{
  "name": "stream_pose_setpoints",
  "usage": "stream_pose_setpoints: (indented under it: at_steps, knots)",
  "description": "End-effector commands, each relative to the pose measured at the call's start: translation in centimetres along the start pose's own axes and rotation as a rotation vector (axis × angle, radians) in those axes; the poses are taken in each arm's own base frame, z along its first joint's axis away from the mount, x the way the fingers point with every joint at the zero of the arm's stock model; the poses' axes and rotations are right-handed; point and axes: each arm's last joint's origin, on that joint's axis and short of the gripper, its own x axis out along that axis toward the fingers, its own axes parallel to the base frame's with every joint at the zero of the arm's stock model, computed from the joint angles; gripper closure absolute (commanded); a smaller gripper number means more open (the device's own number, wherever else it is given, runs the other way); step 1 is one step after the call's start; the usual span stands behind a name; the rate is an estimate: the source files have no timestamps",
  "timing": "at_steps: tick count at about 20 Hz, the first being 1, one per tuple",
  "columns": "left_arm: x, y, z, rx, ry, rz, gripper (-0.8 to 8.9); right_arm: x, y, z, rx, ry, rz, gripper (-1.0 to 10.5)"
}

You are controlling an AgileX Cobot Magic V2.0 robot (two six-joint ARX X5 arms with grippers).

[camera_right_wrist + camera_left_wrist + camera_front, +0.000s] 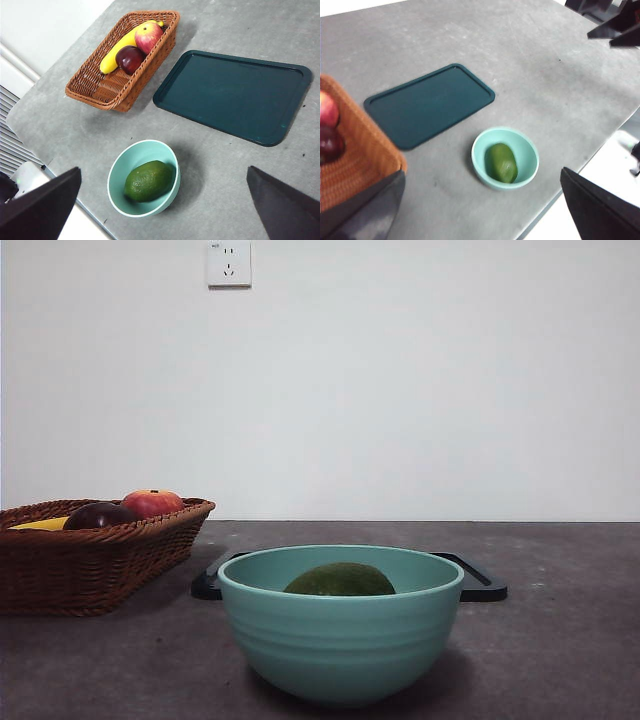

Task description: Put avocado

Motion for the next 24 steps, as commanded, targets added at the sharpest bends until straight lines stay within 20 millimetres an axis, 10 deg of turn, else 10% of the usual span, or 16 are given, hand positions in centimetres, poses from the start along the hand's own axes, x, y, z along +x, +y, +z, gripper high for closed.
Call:
stream_pose_setpoints:
  at_steps: [1, 14, 24]
  knots:
    - [0.4, 0.2, -1.5, -0.024, 0.011, -0.002, 3.22, 0.0, 0.2, 0.6, 0.021, -0.008, 0.002, 3.3]
    - [0.0, 0.5, -2.5, -0.031, -0.012, -0.008, 3.22, 11.0, 1.2, 2.5, 0.039, 0.235, -0.007, 3.3]
    - [0.0, 0.5, -2.4, -0.030, -0.012, -0.008, 3.22, 20.1, 0.0, -0.7, 0.021, 0.718, -0.290, 3.4]
